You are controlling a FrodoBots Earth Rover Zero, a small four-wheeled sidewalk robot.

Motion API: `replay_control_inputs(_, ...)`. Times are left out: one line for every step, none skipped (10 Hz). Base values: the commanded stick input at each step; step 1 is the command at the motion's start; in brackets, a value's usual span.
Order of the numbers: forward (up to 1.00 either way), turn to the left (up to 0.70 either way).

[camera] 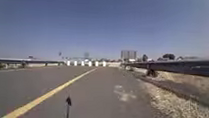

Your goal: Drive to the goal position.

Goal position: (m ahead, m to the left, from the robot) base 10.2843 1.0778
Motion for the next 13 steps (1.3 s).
replay_control_inputs(1.00, -0.19)
replay_control_inputs(1.00, 0.00)
replay_control_inputs(1.00, 0.00)
replay_control_inputs(1.00, 0.00)
replay_control_inputs(1.00, 0.00)
replay_control_inputs(1.00, 0.00)
replay_control_inputs(1.00, 0.00)
replay_control_inputs(1.00, 0.00)
replay_control_inputs(1.00, 0.00)
replay_control_inputs(1.00, 0.00)
replay_control_inputs(1.00, 0.00)
replay_control_inputs(1.00, 0.00)
replay_control_inputs(1.00, 0.00)
